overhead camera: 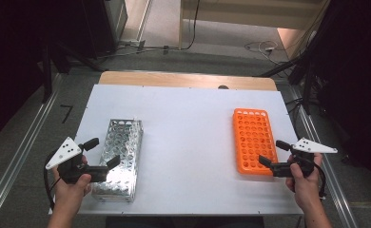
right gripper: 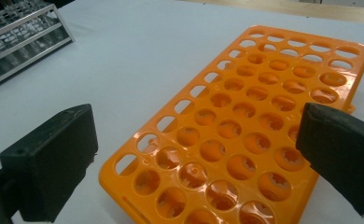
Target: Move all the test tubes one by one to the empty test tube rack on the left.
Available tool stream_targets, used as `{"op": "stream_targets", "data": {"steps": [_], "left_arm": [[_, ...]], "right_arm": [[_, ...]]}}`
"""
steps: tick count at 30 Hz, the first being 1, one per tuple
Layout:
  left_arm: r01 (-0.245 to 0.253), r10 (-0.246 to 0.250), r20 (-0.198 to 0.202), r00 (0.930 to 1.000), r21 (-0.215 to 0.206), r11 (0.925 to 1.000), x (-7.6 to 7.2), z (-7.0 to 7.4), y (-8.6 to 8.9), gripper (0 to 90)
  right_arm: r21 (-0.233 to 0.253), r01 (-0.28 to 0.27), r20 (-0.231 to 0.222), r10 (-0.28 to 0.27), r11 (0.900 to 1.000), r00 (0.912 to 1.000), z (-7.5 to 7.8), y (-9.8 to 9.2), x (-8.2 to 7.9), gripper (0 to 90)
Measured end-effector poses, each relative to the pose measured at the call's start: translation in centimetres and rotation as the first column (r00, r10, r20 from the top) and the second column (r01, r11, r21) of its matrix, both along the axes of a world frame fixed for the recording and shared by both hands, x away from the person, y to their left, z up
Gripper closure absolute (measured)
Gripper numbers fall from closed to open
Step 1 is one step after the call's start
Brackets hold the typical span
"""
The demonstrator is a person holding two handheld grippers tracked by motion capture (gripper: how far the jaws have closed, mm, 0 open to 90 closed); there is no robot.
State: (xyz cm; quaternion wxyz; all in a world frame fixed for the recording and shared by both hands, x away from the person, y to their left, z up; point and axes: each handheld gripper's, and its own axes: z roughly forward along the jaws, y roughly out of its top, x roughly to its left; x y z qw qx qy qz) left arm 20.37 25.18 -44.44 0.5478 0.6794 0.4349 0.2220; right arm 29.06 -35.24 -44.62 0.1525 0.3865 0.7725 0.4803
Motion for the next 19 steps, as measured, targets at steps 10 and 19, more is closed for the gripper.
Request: {"op": "stream_targets", "data": {"steps": [10, 19], "left_arm": [[-0.009, 0.009, -0.008, 0.9999, -0.017, 0.9998, 0.15, -0.44, 0.73, 0.0], [0.003, -0.004, -0.014, 0.9999, -0.017, 0.9999, 0.28, -0.53, 0.5, 0.0]], "right_arm": [[-0.015, -0.005, -0.004, 0.005, 1.0, 1.0, -0.69, 0.05, 0.34, 0.0], [-0.018, -0.003, -0.01, 0.003, 1.0, 0.9999, -0.79, 0.13, 0.41, 0.0]]}}
